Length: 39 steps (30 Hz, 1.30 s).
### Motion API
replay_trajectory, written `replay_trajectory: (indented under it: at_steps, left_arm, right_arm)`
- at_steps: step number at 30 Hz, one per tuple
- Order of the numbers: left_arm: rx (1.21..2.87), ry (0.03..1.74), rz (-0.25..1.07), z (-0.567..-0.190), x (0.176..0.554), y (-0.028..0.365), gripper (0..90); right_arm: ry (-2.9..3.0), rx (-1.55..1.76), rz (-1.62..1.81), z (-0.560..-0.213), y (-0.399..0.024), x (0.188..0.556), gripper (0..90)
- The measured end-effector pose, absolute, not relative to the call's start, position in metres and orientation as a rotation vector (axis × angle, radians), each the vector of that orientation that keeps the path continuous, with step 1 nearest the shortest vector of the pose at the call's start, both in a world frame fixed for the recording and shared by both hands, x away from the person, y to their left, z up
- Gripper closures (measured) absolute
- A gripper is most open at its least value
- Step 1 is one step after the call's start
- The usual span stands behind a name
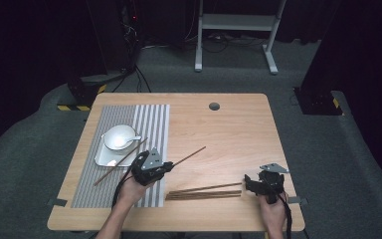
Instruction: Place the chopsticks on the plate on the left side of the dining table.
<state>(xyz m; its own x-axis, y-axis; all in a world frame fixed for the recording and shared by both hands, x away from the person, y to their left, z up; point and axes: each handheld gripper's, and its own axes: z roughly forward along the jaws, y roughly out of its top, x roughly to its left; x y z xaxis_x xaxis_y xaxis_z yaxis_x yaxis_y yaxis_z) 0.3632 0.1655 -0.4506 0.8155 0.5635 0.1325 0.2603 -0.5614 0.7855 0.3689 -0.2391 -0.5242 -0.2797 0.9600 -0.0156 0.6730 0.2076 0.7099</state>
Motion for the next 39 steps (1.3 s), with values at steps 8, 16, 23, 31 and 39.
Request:
replay_trajectory:
  at_steps: [8, 16, 23, 31, 39]
  left_arm:
    - [2.189, 0.613, 0.499, -0.449, 0.361, 0.172, 84.9]
    - [2.202, 0.621, 0.526, -0.448, 0.360, 0.177, 84.9]
    - [2.208, 0.633, 0.552, -0.447, 0.358, 0.183, 84.9]
    - [2.197, 0.657, 0.565, -0.445, 0.356, 0.191, 84.9]
    - [2.195, 0.671, 0.579, -0.444, 0.355, 0.197, 84.9]
  right_arm:
    - [2.029, 1.513, 0.832, -0.524, -0.239, 0.369, 13.8]
    - [2.029, 1.514, 0.832, -0.524, -0.239, 0.369, 13.7]
    - [2.029, 1.512, 0.831, -0.524, -0.239, 0.369, 13.8]
    - [2.029, 1.515, 0.832, -0.524, -0.239, 0.369, 13.8]
    - [2.029, 1.513, 0.831, -0.524, -0.239, 0.369, 13.8]
